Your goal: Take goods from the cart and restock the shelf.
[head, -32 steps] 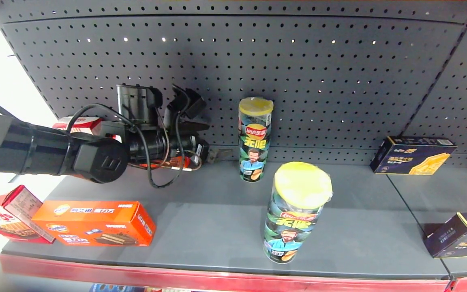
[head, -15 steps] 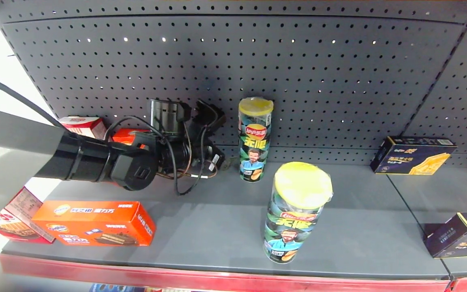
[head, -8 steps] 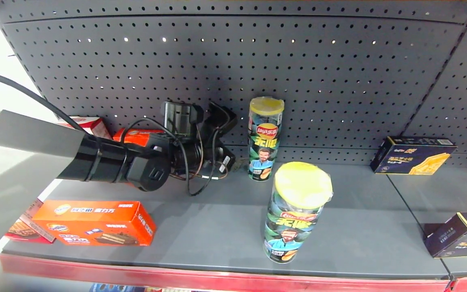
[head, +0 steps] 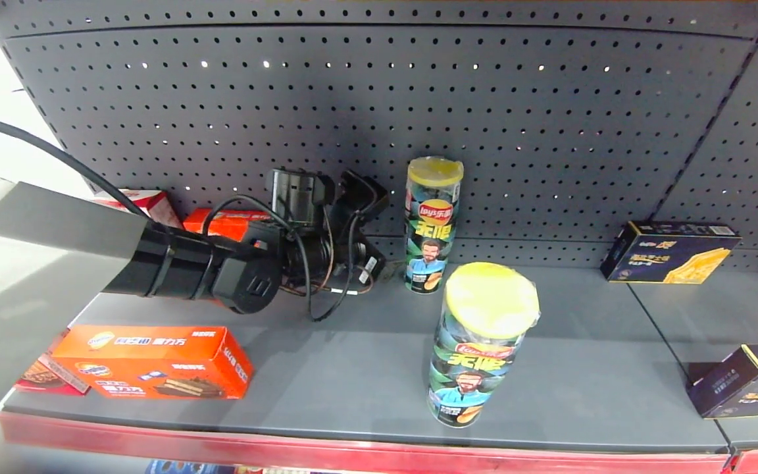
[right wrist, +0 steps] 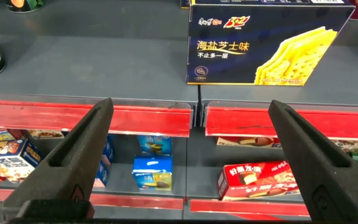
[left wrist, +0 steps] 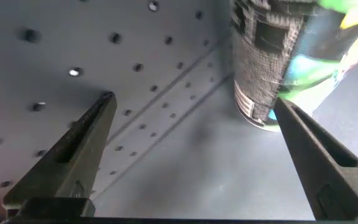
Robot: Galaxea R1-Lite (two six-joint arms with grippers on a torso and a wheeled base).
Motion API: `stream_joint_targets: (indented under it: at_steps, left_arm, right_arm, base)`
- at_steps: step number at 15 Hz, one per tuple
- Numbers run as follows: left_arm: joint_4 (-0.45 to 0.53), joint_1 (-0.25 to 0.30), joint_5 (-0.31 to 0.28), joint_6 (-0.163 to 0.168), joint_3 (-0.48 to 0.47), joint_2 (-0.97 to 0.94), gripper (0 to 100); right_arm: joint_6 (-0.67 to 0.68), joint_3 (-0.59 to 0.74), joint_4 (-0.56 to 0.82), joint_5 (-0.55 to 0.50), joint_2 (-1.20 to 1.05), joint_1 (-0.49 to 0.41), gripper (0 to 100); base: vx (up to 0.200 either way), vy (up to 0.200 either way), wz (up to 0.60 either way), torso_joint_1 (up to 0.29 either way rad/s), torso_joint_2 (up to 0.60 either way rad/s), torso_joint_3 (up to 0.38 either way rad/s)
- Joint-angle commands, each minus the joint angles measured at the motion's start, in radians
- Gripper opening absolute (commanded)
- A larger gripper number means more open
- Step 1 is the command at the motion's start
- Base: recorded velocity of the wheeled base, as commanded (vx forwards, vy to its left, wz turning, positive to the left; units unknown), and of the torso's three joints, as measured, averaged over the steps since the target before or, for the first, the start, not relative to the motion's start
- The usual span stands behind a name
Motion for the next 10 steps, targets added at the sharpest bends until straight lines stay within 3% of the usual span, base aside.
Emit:
stream_joint_targets:
  at_steps: [1,3,5,6,10]
  left_arm:
    - [-0.020,0.015,0.011,-0.004,0.055,-0.073,100]
    - [-0.030,0.024,0.014,-0.019,0.120,-0.176,100]
    - [-0.099,0.018,0.060,-0.122,0.235,-0.349,100]
    - [-0.116,0.016,0.065,-0.148,0.302,-0.429,100]
    - [-0.132,0.008,0.086,-0.187,0.592,-0.763,100]
  right_arm:
    - [-0.001,0.000,0.000,0.000,0.000,0.000,100]
    - [-0.001,0.000,0.000,0.000,0.000,0.000,100]
    - [-0.001,0.000,0.000,0.000,0.000,0.000,100]
    - [-0.001,0.000,0.000,0.000,0.000,0.000,100]
    - [-0.001,0.000,0.000,0.000,0.000,0.000,100]
  base:
    - [0.000,0.000,0.00,0.000,0.00,0.000]
    - [0.000,0.000,0.00,0.000,0.00,0.000]
    - [0.000,0.000,0.00,0.000,0.00,0.000]
    - [0.000,0.000,0.00,0.000,0.00,0.000]
    - [0.000,0.000,0.00,0.000,0.00,0.000]
